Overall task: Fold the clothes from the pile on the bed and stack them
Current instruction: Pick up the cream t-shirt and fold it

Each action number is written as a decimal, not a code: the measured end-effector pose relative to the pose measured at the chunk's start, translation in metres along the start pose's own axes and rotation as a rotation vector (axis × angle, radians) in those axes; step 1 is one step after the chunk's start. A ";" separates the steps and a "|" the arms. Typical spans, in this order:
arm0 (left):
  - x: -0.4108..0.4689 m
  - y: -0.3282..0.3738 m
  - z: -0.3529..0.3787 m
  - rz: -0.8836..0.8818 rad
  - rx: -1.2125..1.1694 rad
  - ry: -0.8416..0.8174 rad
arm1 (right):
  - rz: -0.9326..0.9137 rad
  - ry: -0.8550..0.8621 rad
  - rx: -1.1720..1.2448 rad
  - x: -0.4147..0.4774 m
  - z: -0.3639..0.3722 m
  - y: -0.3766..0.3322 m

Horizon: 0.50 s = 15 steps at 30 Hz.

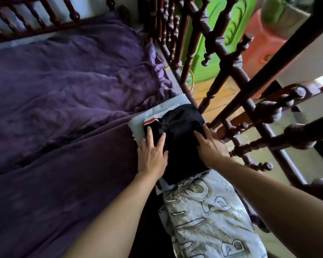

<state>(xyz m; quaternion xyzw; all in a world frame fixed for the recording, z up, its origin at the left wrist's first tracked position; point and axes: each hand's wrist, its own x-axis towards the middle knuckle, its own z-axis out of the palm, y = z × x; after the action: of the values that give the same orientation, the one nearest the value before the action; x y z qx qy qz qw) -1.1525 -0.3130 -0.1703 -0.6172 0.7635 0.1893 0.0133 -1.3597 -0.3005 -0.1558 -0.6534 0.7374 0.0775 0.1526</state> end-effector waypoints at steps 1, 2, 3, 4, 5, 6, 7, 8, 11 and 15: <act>-0.011 0.000 -0.006 -0.023 -0.007 0.000 | 0.015 -0.005 -0.020 -0.008 -0.008 -0.004; -0.023 0.000 -0.012 -0.041 -0.023 0.003 | 0.010 0.001 -0.051 -0.017 -0.015 -0.009; -0.037 -0.002 -0.018 -0.052 -0.044 0.007 | -0.011 0.011 -0.084 -0.026 -0.022 -0.014; -0.053 -0.005 -0.024 -0.059 -0.063 0.005 | -0.043 0.016 -0.102 -0.037 -0.028 -0.020; -0.071 -0.010 -0.030 -0.069 -0.085 -0.003 | -0.078 0.014 -0.101 -0.048 -0.033 -0.027; -0.092 -0.016 -0.035 -0.089 -0.109 -0.012 | -0.113 0.004 -0.087 -0.060 -0.036 -0.034; -0.113 -0.023 -0.040 -0.111 -0.126 -0.012 | -0.146 -0.012 -0.065 -0.072 -0.039 -0.043; -0.136 -0.030 -0.044 -0.134 -0.130 0.005 | -0.180 -0.033 -0.039 -0.085 -0.040 -0.052; -0.213 -0.054 -0.059 -0.254 -0.113 0.086 | -0.312 -0.088 -0.030 -0.128 -0.044 -0.089; -0.322 -0.090 -0.094 -0.445 -0.100 0.178 | -0.541 -0.077 -0.056 -0.191 -0.053 -0.156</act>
<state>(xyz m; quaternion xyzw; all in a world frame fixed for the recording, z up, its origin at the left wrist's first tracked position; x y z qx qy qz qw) -0.9704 -0.0548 -0.0259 -0.7844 0.5965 0.1645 -0.0432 -1.1936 -0.1584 -0.0308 -0.8270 0.5275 0.0791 0.1776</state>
